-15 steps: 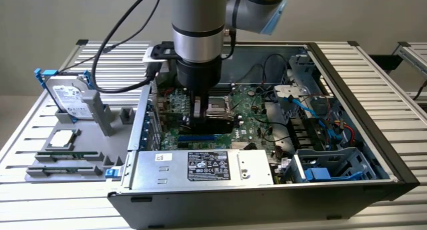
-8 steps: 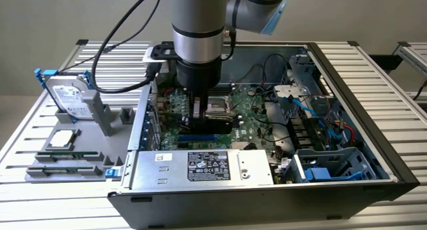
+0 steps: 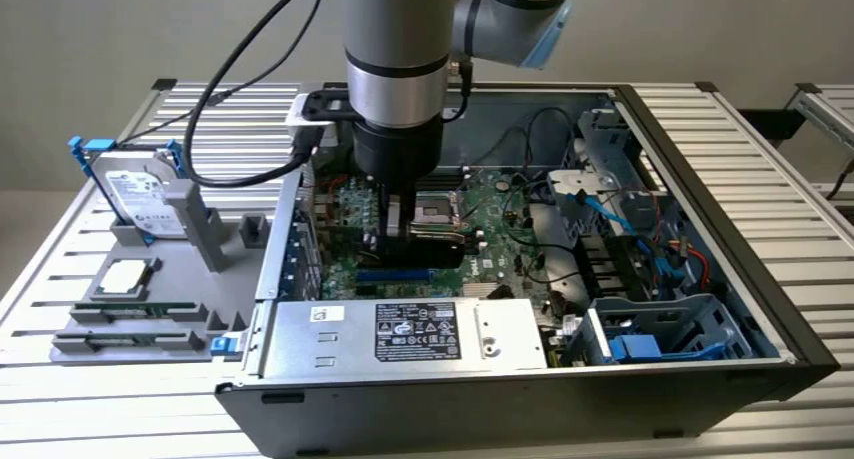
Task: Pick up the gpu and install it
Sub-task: 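Insert the gpu into the slot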
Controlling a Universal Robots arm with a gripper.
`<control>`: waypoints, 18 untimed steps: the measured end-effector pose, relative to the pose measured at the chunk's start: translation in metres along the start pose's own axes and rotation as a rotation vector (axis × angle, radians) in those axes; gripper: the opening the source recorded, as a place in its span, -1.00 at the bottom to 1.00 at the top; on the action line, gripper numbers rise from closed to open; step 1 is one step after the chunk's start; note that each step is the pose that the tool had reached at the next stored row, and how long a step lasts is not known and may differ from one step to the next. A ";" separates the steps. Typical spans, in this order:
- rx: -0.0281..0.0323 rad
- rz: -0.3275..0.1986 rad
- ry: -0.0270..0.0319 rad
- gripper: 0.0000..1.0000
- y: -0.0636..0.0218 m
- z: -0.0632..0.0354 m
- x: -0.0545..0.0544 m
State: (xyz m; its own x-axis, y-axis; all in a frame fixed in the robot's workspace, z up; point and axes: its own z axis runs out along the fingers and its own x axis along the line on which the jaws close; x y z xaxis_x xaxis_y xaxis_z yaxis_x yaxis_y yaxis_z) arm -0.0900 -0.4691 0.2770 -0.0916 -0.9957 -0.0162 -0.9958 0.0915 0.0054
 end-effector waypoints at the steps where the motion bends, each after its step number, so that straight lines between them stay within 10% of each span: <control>1: -0.0003 -0.004 0.0002 -0.47 -0.0001 0.0001 0.000; 18: -0.0186 -0.021 0.0016 -0.47 -0.0021 0.0024 0.000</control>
State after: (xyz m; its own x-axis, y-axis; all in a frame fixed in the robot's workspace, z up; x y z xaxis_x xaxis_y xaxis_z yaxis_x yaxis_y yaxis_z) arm -0.0879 -0.4691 0.2746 -0.0707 -0.9974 -0.0150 -0.9972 0.0703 0.0237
